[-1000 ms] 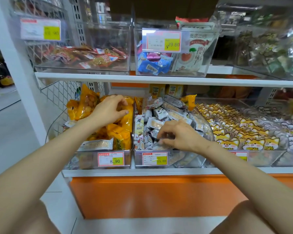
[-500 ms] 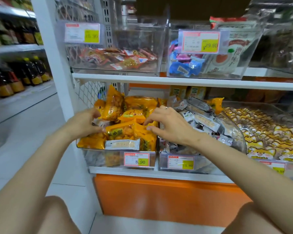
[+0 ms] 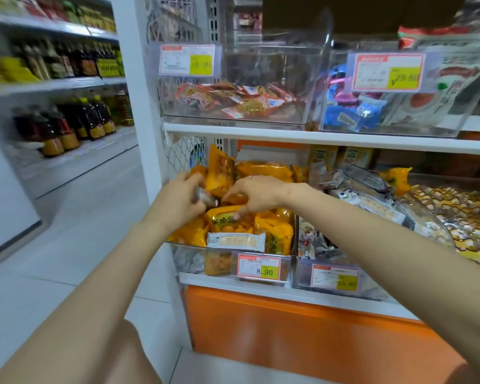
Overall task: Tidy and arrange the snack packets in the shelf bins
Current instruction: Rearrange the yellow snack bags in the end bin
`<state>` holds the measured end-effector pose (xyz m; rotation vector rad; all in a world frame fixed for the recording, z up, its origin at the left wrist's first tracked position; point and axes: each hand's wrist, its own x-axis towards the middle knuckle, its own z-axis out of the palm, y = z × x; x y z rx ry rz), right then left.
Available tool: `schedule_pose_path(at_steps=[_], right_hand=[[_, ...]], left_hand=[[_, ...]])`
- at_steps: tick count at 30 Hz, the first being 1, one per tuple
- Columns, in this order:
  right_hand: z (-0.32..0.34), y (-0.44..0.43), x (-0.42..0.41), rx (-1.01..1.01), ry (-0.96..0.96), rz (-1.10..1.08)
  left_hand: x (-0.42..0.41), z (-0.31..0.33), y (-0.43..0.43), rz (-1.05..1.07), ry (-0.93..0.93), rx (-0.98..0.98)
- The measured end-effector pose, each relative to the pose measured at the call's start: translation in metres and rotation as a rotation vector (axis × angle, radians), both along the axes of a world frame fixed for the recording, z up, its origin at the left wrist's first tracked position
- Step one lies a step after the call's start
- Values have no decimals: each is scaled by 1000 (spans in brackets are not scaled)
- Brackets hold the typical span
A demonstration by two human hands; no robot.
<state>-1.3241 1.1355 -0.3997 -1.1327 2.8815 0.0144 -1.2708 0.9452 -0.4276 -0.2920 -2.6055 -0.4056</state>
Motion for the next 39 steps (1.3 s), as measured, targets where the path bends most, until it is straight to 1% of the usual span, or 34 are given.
schedule_pose_path(at_steps=[2,3,5,6,8,9,11,12,13,14,15,16,17,18,20,22,23,25,28,29,32,35,37,39], right_hand=[[-1,2,2,-260,5,-12],[-1,3,4,-401,7,-2],[1,4,11,-585,-14,24],[1,5,15,-616,-24,31],[2,8,21,-614,7,34],[3,11,23,-605,33,22],[6,20,28,-595,100,-7],[8,25,32,-591,133,-15],[10,31,35,-588,153,-18],[11,36,38,-589,160,-25],[12,41,40,-601,157,-35],[12,45,44,-618,145,-52],[11,49,47,-633,132,-67],[10,53,50,-644,125,-81],[7,60,57,-691,93,-109],[5,63,65,-807,37,-139],[4,64,67,-859,33,-149],[0,64,69,-917,62,-154],[-4,60,71,-985,49,-183],[-6,58,71,-1018,22,-192],[-10,50,71,-1137,-111,-206],[-13,43,71,-1183,-216,-190],[-13,42,72,-1170,-235,-177],[-12,41,73,-1180,-294,-168]], left_hand=[[12,17,3,-8,98,150],[18,24,5,-33,105,264],[25,29,6,-148,17,508],[27,28,7,-216,-40,577],[27,25,10,-308,-128,639],[25,22,11,-305,-165,680],[20,17,12,-194,-258,758],[17,12,11,-130,-335,739],[15,6,11,-113,-437,663],[14,-2,12,-147,-547,534],[14,-8,14,-207,-637,361],[14,-14,16,-255,-683,165],[14,-19,18,-276,-680,-13],[13,-22,20,-270,-647,-141],[10,-21,24,-235,-551,-278],[10,-18,25,-243,-488,-333],[11,-15,24,-254,-454,-324],[16,-7,22,-270,-328,-241],[27,8,22,-283,-133,-30],[28,10,23,-286,-92,21],[30,11,24,-347,25,65],[28,10,20,-402,77,218],[28,10,20,-381,116,242],[28,12,21,-366,143,257]])
